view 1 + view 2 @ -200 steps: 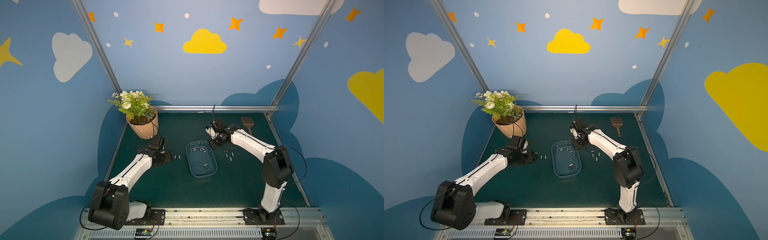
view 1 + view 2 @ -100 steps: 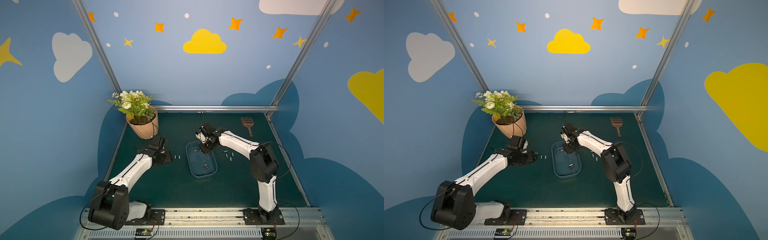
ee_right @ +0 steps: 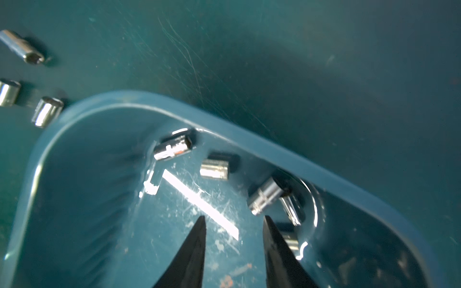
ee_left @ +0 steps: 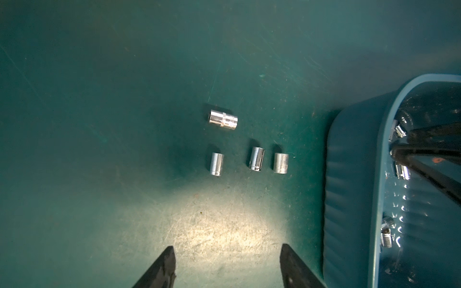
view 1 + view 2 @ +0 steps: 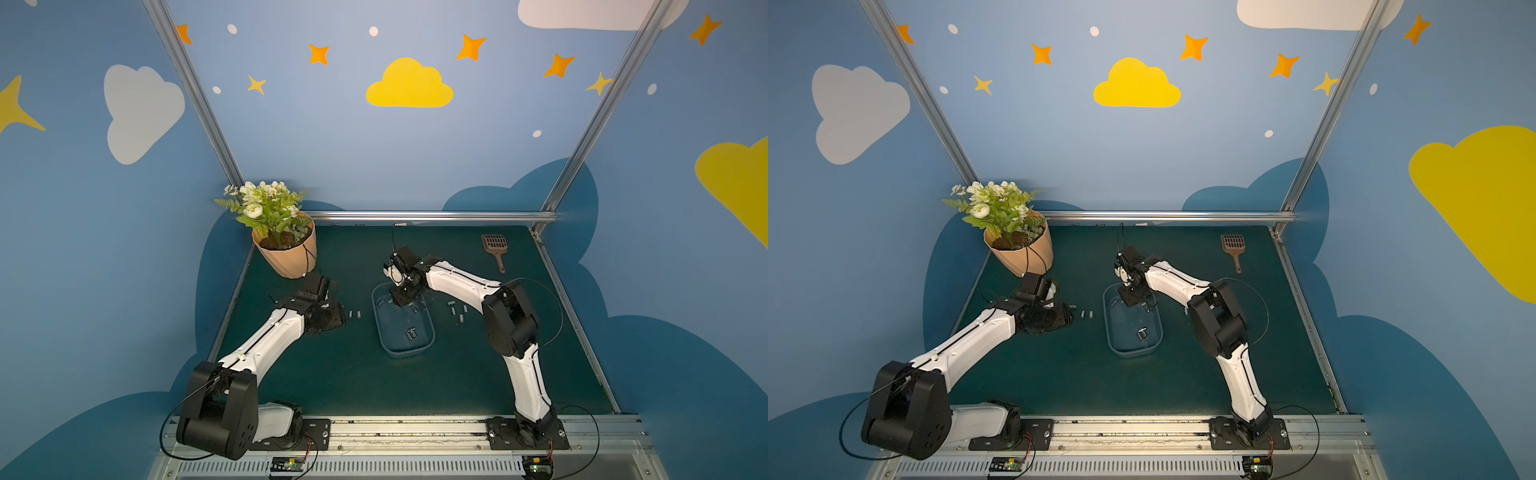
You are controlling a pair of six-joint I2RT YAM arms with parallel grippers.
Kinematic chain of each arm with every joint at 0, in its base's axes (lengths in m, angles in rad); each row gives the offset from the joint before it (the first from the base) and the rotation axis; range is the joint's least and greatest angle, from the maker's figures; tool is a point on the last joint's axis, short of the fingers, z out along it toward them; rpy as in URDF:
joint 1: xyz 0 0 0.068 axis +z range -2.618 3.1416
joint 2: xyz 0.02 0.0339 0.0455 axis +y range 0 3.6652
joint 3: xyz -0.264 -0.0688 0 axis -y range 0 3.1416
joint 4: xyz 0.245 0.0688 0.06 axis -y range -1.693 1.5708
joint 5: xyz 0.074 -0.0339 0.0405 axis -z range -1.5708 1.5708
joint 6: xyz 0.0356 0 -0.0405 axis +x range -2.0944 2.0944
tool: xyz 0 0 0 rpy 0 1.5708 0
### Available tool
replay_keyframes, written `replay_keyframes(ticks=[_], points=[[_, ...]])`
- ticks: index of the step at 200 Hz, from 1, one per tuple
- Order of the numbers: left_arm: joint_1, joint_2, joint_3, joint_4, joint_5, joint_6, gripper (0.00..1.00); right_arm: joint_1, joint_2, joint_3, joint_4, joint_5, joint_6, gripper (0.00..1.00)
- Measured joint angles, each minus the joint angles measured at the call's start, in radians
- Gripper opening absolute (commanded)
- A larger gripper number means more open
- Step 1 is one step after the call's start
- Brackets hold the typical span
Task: Take out the socket from the storage box
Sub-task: Pick up the socket head from the storage box.
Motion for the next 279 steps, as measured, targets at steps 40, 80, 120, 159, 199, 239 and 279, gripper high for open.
replay_keyframes(ticks=[40,80,120,159,199,239,279], points=[[0.000,0.000,0.000,0.000,0.001,0.000,0.67,0.006,0.039,0.034,0.003,-0.002,0.011,0.46],[0.000,0.000,0.000,0.000,0.001,0.000,0.67,0.011,0.068,0.068,0.003,-0.007,0.022,0.46],[0.000,0.000,0.000,0.000,0.001,0.000,0.67,0.016,0.100,0.100,0.002,-0.010,0.026,0.45],[0.000,0.000,0.000,0.000,0.001,0.000,0.67,0.019,0.125,0.126,0.002,-0.010,0.032,0.37],[0.000,0.000,0.000,-0.001,0.001,0.000,0.67,0.019,0.126,0.126,0.002,-0.007,0.035,0.26],[0.000,0.000,0.000,-0.002,0.001,0.000,0.67,0.019,0.126,0.124,0.003,-0.002,0.035,0.20],[0.000,-0.002,0.000,-0.003,0.000,0.000,0.67,0.020,0.092,0.076,0.005,0.009,0.033,0.19]])
